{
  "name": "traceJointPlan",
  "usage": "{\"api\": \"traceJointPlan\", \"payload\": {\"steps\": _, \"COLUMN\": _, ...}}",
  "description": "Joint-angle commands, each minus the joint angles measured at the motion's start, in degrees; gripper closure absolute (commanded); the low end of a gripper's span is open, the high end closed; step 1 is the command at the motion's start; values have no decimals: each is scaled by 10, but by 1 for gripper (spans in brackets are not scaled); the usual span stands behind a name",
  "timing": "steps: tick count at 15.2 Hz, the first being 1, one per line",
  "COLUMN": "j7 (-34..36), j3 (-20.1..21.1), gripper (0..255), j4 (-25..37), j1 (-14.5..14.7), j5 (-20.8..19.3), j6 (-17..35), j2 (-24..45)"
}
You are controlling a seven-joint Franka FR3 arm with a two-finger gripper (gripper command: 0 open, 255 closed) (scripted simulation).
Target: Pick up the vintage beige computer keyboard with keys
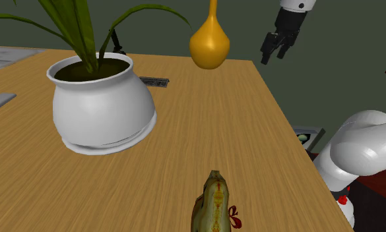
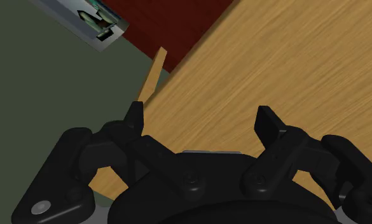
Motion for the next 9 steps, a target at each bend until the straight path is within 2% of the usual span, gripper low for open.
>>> {"api": "traceJointPlan", "payload": {"steps": 1, "j7": 0, "j3": 0, "gripper": 0, "j4": 0, "j1": 0, "j5": 0, "j6": 0, "j2": 0}}
{"api": "traceJointPlan", "payload": {"steps": 9, "j7": -45, "j3": 16, "gripper": 0, "j4": 90, "j1": 51, "j5": 31, "j6": 58, "j2": 156}}
